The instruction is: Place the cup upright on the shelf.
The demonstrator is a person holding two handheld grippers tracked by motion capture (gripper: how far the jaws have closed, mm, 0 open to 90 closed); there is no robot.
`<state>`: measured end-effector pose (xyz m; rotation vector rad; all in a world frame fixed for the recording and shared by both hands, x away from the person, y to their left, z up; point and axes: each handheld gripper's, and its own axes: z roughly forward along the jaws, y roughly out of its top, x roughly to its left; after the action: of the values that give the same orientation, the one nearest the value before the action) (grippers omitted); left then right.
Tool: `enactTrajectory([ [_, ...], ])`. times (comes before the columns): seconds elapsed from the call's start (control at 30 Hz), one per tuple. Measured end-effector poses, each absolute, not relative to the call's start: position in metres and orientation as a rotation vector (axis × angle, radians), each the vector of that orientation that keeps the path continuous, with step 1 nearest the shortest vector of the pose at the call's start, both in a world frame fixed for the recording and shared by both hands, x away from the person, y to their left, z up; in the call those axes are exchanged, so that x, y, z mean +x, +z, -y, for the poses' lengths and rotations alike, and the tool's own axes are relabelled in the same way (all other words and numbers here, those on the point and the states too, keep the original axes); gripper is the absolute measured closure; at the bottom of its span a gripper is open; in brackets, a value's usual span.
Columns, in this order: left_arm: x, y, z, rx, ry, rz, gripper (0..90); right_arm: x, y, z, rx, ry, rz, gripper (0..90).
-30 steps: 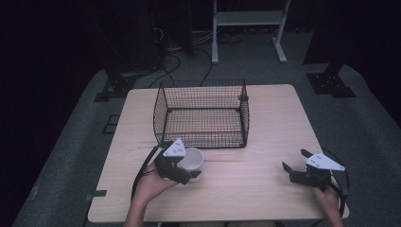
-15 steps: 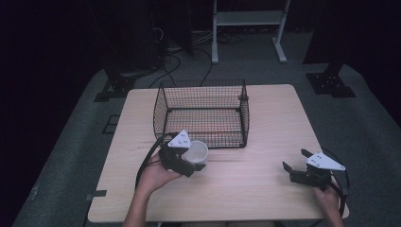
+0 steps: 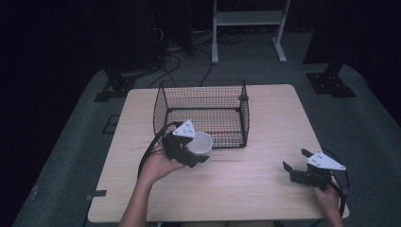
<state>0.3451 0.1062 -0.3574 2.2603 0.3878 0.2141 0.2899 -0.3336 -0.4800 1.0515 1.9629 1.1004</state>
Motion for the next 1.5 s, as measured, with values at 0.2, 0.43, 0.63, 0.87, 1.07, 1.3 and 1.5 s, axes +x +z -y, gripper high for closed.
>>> enactTrajectory([
  [0.2,0.353,-0.352,-0.100,2.269,0.213,-0.377,20.6,0.290,-0.480,0.334,1.050,1.106,-1.959,13.1],
  [0.43,0.363,-0.339,-0.094,2.288,0.227,-0.357,20.6,0.290,-0.480,0.334,1.051,1.106,-1.956,13.1],
  [0.63,0.374,-0.327,-0.092,2.303,0.240,-0.345,20.7,0.290,-0.480,0.334,1.054,1.108,-1.954,13.1],
  [0.87,0.386,-0.316,-0.089,2.304,0.244,-0.345,20.6,0.290,-0.480,0.335,1.056,1.109,-1.954,13.1],
  [1.07,0.397,-0.305,-0.087,2.305,0.252,-0.338,20.7,0.290,-0.480,0.335,1.059,1.112,-1.951,13.1],
  [1.3,0.411,-0.298,-0.086,2.303,0.254,-0.350,20.7,0.290,-0.480,0.335,1.060,1.110,-1.949,13.1],
  [1.5,0.421,-0.296,-0.083,2.323,0.259,-0.363,20.7,0.290,-0.480,0.335,1.059,1.110,-1.947,13.1],
])
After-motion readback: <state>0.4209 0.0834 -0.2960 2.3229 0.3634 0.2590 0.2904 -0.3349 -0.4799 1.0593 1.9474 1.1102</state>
